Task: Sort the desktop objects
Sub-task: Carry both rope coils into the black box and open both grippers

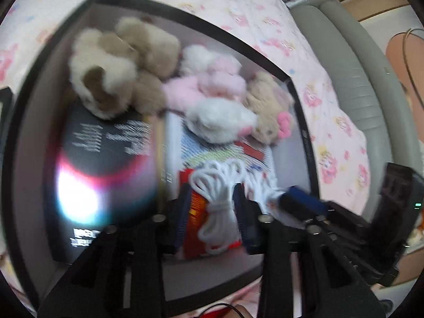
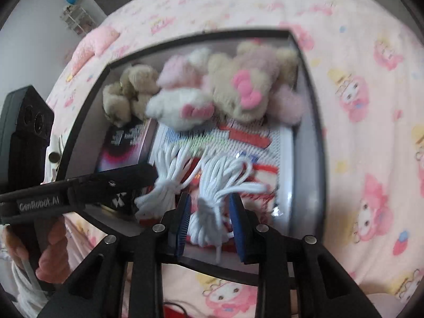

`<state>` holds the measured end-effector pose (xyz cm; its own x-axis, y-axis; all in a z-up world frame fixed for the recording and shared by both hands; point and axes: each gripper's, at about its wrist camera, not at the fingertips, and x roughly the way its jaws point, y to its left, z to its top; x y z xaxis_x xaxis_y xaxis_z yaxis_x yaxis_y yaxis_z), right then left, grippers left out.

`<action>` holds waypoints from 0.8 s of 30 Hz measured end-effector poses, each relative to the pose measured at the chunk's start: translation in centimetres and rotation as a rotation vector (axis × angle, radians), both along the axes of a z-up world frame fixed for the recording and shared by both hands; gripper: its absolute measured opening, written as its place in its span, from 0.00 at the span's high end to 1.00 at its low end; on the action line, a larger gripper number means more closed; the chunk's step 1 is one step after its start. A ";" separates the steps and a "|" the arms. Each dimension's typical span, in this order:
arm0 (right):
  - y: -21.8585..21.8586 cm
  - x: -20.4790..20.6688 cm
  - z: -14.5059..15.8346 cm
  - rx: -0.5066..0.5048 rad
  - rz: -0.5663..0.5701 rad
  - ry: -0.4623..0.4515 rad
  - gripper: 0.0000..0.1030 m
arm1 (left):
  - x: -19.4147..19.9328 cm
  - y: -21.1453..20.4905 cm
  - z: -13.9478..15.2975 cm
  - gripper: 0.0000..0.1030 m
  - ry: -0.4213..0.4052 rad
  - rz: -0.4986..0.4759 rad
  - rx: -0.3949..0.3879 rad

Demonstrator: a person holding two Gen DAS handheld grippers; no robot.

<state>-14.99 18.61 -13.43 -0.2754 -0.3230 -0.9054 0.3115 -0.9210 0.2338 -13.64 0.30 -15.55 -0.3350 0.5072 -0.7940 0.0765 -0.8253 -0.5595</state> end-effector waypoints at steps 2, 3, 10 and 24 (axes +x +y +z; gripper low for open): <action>0.4 0.1 1.1 0.029 -0.042 0.091 0.75 | -0.3 0.4 -0.2 0.79 -0.018 -0.007 -0.013; 0.4 0.1 1.2 0.047 -0.057 0.112 0.76 | -0.4 0.8 -0.4 0.79 -0.031 -0.018 -0.011; 1.6 -1.1 0.6 0.022 -0.114 0.063 0.79 | -0.6 4.1 -1.0 0.80 -0.065 -0.096 0.036; -2.7 -0.6 -1.2 -0.052 0.096 -0.022 0.79 | 1.7 -0.8 0.5 0.81 -0.038 -0.003 -0.023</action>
<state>-15.55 15.93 -14.63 -0.2216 -0.3933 -0.8923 0.3920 -0.8738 0.2878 -11.91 -0.53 -15.08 -0.3026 0.4897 -0.8177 0.0946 -0.8383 -0.5370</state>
